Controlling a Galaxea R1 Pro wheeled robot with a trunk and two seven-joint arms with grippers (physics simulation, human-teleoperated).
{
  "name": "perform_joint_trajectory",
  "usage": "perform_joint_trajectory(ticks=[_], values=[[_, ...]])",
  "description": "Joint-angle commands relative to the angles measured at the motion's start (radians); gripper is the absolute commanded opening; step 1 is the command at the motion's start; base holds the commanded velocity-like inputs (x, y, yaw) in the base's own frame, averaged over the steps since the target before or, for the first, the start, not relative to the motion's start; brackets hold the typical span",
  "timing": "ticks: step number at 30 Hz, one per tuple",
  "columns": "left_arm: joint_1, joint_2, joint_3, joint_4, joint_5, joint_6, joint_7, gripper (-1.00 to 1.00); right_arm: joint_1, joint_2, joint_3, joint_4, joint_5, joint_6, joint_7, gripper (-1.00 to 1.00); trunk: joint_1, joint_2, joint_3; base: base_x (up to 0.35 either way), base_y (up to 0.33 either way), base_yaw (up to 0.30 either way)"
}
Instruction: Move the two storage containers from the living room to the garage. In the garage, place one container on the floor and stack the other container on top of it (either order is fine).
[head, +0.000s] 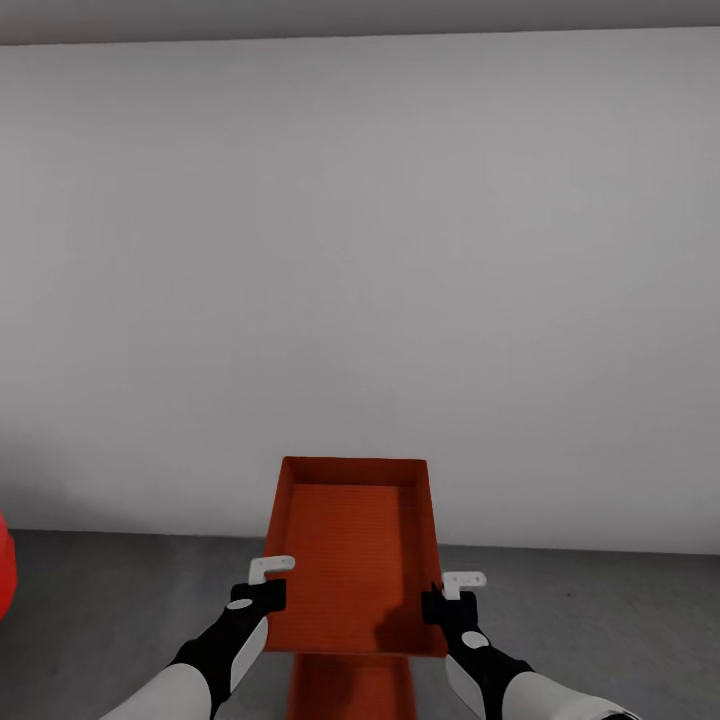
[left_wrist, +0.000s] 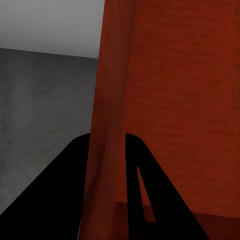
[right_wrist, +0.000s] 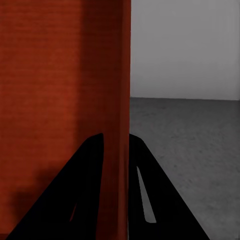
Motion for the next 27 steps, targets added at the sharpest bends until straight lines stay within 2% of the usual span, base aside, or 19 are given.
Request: perform_joint_trajectory(ticks=[1,9,27], values=[[0.000,-0.001,0.012,-0.002,0.000,0.006,0.008,-1.00,-0.001,0.000,-0.032,0.000,-0.012,-0.006,-0.001,-1.00,0.001,-0.001,-0.002,0.192,0.132,0.000],[0.000,-0.001,0.011,-0.002,0.000,0.006,0.009,-1.00,-0.001,0.000,-0.032,0.001,-0.012,-0.006,-0.001,-1.00,0.001,-0.001,-0.002,0.186,0.152,0.000],[0.000,-0.001,0.011,-0.004,0.000,0.005,0.010,-1.00,-0.001,0.000,-0.032,0.001,-0.012,-0.006,-0.002,-1.00,0.001,-0.001,-0.002,0.010,0.008,-0.005]])
